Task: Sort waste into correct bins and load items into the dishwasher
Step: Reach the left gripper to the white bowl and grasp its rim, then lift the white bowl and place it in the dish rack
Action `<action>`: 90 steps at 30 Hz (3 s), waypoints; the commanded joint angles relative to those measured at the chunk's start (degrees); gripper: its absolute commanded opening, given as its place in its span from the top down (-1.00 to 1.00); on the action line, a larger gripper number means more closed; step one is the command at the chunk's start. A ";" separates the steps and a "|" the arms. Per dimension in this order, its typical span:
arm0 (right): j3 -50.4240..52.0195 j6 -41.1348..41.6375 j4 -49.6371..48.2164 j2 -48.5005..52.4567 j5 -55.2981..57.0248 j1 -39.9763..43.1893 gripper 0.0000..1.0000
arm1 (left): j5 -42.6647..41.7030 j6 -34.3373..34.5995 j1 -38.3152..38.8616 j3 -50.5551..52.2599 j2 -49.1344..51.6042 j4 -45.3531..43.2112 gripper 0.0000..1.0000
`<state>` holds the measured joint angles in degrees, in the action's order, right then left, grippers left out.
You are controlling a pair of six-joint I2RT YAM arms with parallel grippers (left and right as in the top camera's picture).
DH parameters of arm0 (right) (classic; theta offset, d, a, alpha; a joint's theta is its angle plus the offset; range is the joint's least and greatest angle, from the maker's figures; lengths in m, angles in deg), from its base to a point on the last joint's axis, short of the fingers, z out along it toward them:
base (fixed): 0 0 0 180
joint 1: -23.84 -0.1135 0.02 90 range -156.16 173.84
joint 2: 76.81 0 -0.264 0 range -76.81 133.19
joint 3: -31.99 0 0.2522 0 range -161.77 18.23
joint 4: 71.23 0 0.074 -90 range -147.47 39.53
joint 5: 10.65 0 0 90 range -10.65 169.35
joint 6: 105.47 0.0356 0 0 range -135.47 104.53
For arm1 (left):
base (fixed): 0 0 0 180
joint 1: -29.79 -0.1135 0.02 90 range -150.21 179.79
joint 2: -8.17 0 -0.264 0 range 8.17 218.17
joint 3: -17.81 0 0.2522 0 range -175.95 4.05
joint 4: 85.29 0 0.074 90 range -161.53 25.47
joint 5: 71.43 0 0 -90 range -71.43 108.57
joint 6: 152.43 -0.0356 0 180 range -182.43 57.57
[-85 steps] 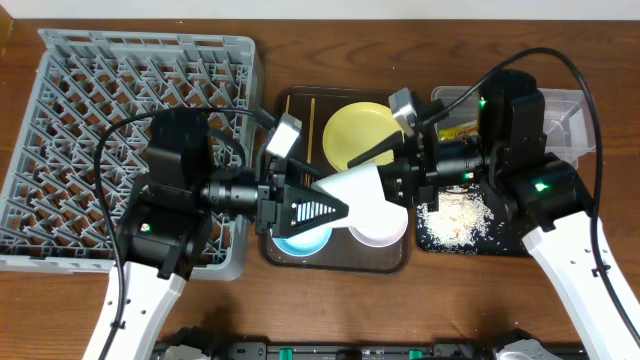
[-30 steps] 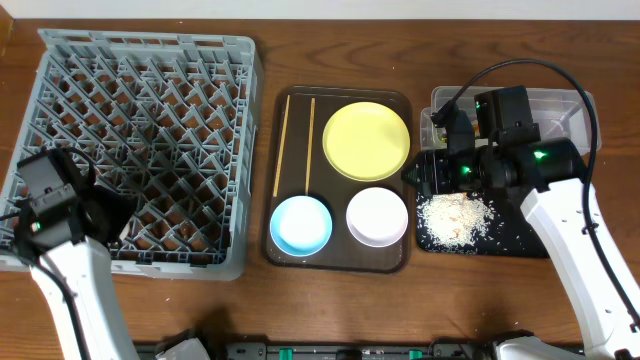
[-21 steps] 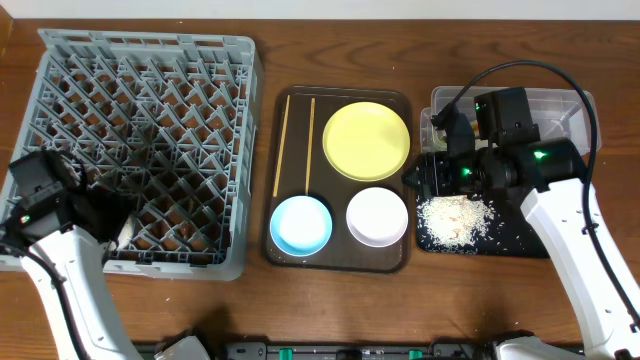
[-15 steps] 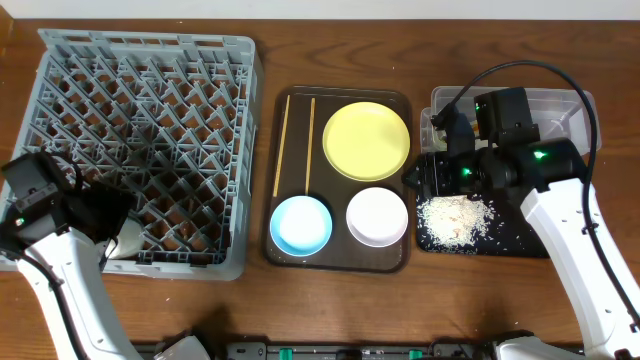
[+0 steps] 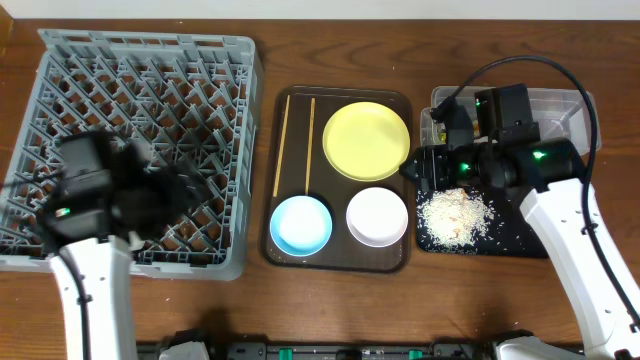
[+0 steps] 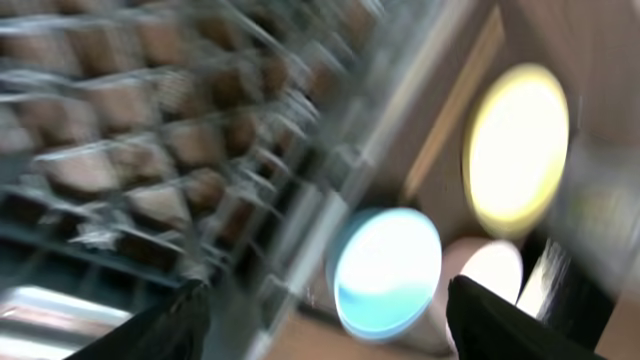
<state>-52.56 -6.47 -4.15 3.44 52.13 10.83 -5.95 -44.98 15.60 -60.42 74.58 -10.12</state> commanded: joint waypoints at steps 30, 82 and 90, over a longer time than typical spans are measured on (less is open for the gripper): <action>-0.52 15.56 -0.17 0.57 23.15 -11.72 -0.17 | 5.92 -4.81 47.71 6.29 20.09 -23.82 -0.43; -0.52 17.09 3.06 0.57 24.02 -3.21 -0.99 | 13.66 -4.37 43.47 -5.70 20.48 -16.94 0.85; -0.52 17.09 3.02 0.57 24.02 -3.21 -0.98 | 64.26 -4.28 36.20 -7.13 9.16 -8.92 0.85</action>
<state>-52.56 10.64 -1.15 3.46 75.36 7.18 30.14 -48.97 53.34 -67.31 84.81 -19.74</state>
